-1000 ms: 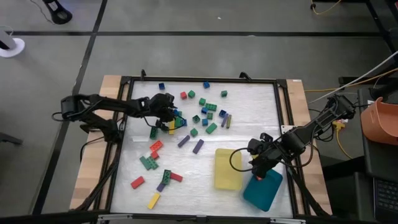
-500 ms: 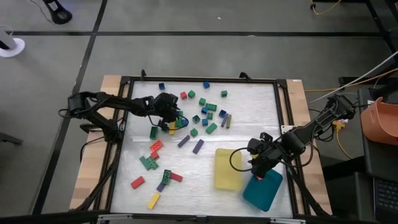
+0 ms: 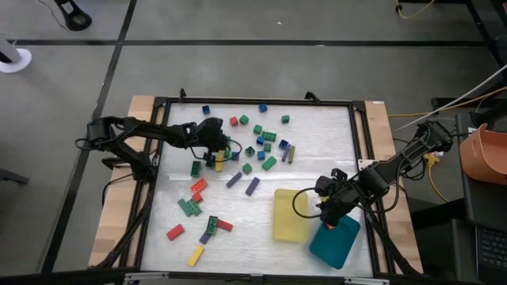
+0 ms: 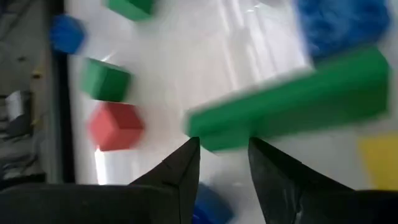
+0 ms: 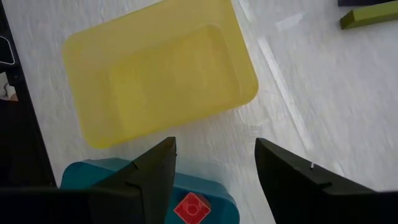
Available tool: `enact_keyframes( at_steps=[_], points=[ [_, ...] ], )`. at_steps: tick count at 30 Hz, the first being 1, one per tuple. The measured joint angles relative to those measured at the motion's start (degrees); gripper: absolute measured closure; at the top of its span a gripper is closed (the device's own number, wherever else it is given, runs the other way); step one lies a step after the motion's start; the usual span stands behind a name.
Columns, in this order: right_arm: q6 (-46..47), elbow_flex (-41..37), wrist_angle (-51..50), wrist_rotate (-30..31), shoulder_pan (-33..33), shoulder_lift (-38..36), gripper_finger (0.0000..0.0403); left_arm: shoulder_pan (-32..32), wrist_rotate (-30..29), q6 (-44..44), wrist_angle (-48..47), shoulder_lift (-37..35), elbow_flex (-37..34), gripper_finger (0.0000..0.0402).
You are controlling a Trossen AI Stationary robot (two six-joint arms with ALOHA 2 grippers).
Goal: Sort blocks by size
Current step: Put the small blue game piece into the blue bin
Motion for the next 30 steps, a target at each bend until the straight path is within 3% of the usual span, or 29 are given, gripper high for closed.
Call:
enact_keyframes(
  at_steps=[8, 19, 25, 30],
  points=[
    [0.0, 0.0, 0.0, 0.0, 0.0, 0.0, 0.0185, 0.2, -0.9, -3.3, 0.1, -0.1, 3.9, 0.0275],
    [-0.4, 0.0, 0.0, 0.0, 0.0, 0.0, 0.0185, 2.9, -5.1, -35.8, -11.8, -0.1, 8.3, 0.0274],
    [-0.6, 0.0, -0.1, 0.4, 0.0, 0.0, 0.0185, 3.0, -7.6, -40.7, -14.5, -0.2, 8.4, 0.0274],
    [-0.7, 0.0, -0.1, 0.4, 0.0, 0.0, 0.0185, 3.0, -15.5, -47.0, -15.8, -0.2, 8.4, 0.0274]
  ],
)
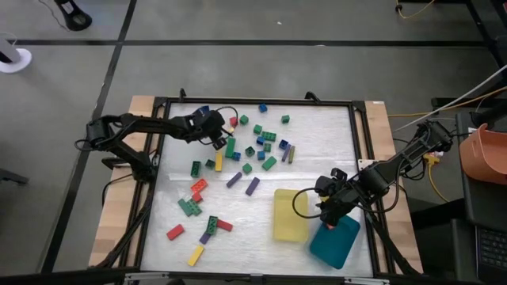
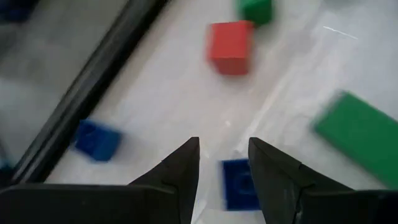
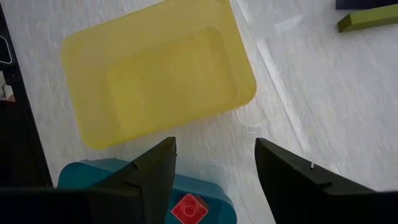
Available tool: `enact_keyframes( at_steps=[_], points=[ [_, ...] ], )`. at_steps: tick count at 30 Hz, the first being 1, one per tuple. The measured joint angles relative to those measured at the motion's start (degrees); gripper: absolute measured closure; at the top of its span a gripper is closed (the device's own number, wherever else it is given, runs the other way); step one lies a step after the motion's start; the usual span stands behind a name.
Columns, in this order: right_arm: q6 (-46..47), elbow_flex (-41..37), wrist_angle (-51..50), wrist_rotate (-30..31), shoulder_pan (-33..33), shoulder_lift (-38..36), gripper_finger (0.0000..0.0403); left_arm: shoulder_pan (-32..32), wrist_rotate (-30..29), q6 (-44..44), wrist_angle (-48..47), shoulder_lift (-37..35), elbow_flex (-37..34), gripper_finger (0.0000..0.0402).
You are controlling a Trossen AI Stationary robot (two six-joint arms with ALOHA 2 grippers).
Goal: Sort blocks by size
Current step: Put the small blue game piece into the blue bin
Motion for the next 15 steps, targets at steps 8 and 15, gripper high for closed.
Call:
enact_keyframes(
  at_steps=[8, 15],
  points=[
    [-0.1, 0.0, -0.3, 0.0, 0.0, 0.0, 0.0185, -0.3, -1.0, 4.4, -0.1, 0.0, 0.0, 0.0274],
    [-0.1, 0.0, -0.3, 0.0, 0.0, 0.0, 0.0185, -0.3, -1.0, 1.7, -0.6, 0.0, 0.0, 0.0274]
  ],
)
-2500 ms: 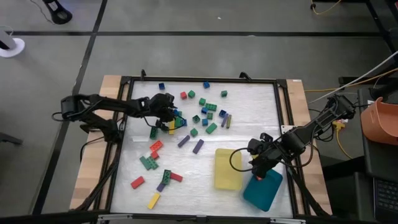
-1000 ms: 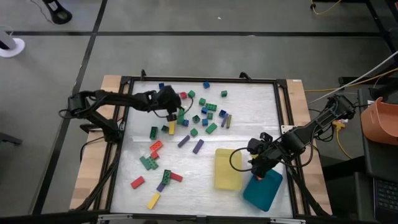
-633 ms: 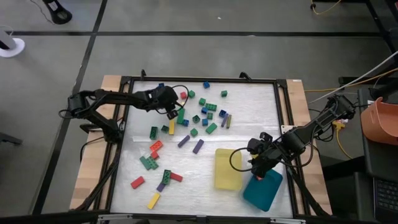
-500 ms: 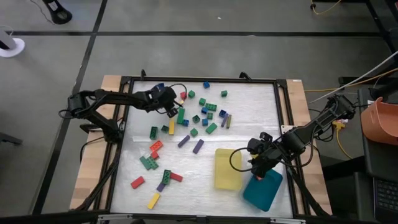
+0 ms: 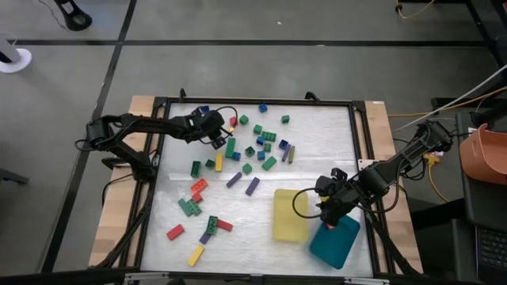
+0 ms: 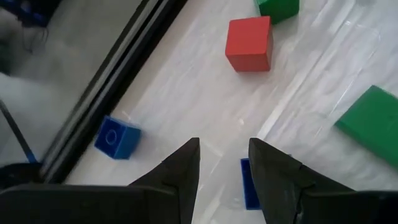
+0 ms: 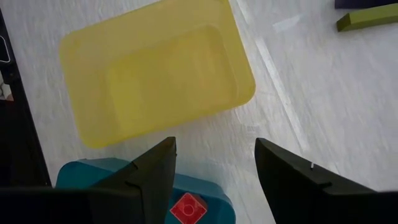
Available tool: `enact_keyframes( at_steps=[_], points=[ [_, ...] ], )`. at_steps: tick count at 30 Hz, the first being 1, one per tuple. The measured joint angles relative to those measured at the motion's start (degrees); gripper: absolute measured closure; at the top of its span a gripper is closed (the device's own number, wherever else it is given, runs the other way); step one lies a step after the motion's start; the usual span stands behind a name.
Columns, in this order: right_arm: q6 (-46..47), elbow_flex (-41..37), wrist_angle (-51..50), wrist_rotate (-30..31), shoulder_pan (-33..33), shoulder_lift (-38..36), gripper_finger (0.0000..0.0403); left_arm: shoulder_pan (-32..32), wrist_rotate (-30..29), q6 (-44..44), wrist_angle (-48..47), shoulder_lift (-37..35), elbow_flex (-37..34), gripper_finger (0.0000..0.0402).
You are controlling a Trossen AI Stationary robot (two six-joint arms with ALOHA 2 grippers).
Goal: Sort blocks by size
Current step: Put the small blue game piece into the blue bin
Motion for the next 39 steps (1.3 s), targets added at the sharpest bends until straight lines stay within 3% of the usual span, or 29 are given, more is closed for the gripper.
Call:
enact_keyframes(
  at_steps=[4, 12, 39],
  points=[
    [0.0, 0.0, 0.0, 0.0, 0.0, 0.0, 0.0185, 0.1, 0.5, -4.8, -0.8, 0.0, 0.0, 0.0274],
    [0.0, 0.0, 0.0, 0.0, 0.0, 0.0, 0.0185, 2.0, 10.4, -11.6, -5.4, 0.0, 0.0, 0.0274],
    [0.0, 0.0, 0.0, -0.1, 0.0, 0.0, 0.0185, 2.4, 10.1, -6.5, -3.0, 0.0, 0.0, 0.0274]
  ],
)
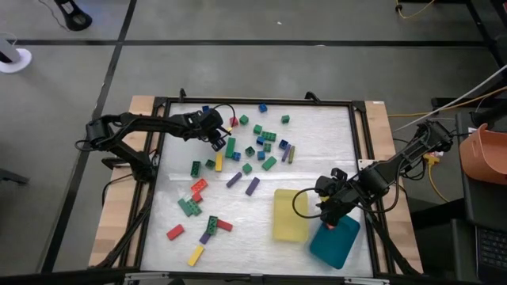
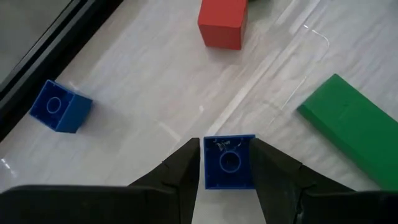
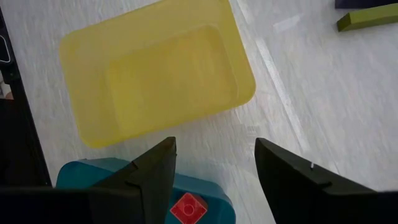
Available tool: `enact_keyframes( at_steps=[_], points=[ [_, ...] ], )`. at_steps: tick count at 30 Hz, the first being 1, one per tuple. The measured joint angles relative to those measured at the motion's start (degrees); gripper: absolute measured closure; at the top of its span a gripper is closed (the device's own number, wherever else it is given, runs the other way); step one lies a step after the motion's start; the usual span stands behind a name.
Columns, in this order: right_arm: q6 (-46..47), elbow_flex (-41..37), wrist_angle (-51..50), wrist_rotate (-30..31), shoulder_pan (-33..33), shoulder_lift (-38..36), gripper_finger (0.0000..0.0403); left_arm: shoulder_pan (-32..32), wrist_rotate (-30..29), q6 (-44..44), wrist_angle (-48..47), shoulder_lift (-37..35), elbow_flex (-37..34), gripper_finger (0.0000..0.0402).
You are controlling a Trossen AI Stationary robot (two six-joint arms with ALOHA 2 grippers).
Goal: Sort blocks by size
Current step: Put the small blue game piece into the blue bin
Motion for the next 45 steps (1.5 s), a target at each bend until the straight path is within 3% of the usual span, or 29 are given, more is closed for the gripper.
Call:
enact_keyframes(
  at_steps=[16, 23, 28, 35, 45],
  points=[
    [0.1, 0.0, 0.0, 0.0, 0.0, 0.0, 0.0185, -0.5, -0.2, 9.4, 1.7, 0.0, 0.0, 0.0272],
    [0.2, 0.0, 0.0, 0.0, 0.0, 0.0, 0.0185, -1.1, -6.9, 7.9, 1.8, 0.0, 0.0, 0.0204],
    [0.2, 0.0, 0.0, 0.0, 0.0, 0.0, 0.0185, -2.6, -5.6, 2.3, 1.0, 0.0, 0.0, 0.0164],
    [0.1, 0.0, 0.0, 0.0, 0.0, 0.0, 0.0185, -4.0, -4.0, 2.2, 0.9, 0.0, 0.0, 0.0160],
    [0.1, 0.0, 0.0, 0.0, 0.0, 0.0, 0.0185, -1.3, -4.0, 0.1, -1.0, 0.0, -0.3, 0.0158]
  ],
)
